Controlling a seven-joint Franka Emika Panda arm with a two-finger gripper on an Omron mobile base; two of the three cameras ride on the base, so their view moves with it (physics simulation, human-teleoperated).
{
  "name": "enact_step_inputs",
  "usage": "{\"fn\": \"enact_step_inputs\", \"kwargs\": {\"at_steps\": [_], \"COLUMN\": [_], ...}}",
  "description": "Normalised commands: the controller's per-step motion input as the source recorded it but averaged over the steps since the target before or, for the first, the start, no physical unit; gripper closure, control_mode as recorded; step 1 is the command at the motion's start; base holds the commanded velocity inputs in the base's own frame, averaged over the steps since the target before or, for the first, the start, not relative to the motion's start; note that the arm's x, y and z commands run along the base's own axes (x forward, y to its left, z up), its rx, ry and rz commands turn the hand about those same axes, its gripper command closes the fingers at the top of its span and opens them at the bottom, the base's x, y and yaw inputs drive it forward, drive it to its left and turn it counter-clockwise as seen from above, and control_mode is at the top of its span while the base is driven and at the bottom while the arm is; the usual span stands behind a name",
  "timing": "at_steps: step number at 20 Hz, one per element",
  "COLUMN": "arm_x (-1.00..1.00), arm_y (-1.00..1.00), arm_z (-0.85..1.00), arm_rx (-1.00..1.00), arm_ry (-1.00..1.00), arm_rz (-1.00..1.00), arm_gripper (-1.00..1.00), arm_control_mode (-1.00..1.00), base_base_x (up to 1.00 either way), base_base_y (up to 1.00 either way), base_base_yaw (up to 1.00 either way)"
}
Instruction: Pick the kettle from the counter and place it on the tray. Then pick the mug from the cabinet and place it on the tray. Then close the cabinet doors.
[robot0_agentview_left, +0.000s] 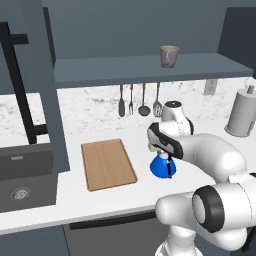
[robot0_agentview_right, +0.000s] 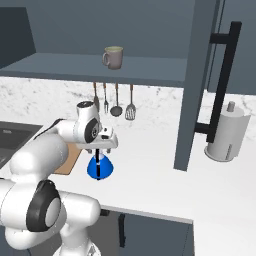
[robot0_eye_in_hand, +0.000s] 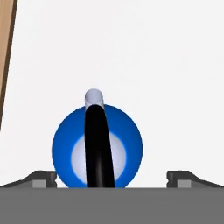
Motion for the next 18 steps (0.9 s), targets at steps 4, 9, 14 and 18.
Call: {"fn": "enact_step_inputs", "kwargs": {"at_steps": [4, 9, 14, 18], "arm_x": [0.00, -0.03, -0.19, -0.36], "arm_y": [0.00, 0.00, 0.00, 0.00], "arm_z": [-0.12, -0.11, -0.15, -0.08], "arm_rx": [0.00, 0.00, 0.00, 0.00], "arm_ry": [0.00, 0.00, 0.00, -0.01], "arm_rz": [0.00, 0.00, 0.00, 0.04], "arm_gripper": [1.00, 1.00, 1.00, 1.00], "arm_control_mode": [-1.00, -1.00, -1.00, -1.00], "base_base_x": [0.00, 0.00, 0.00, 0.00], "base_base_y": [0.00, 0.00, 0.00, 0.00], "base_base_yaw": [0.00, 0.00, 0.00, 0.00]}}
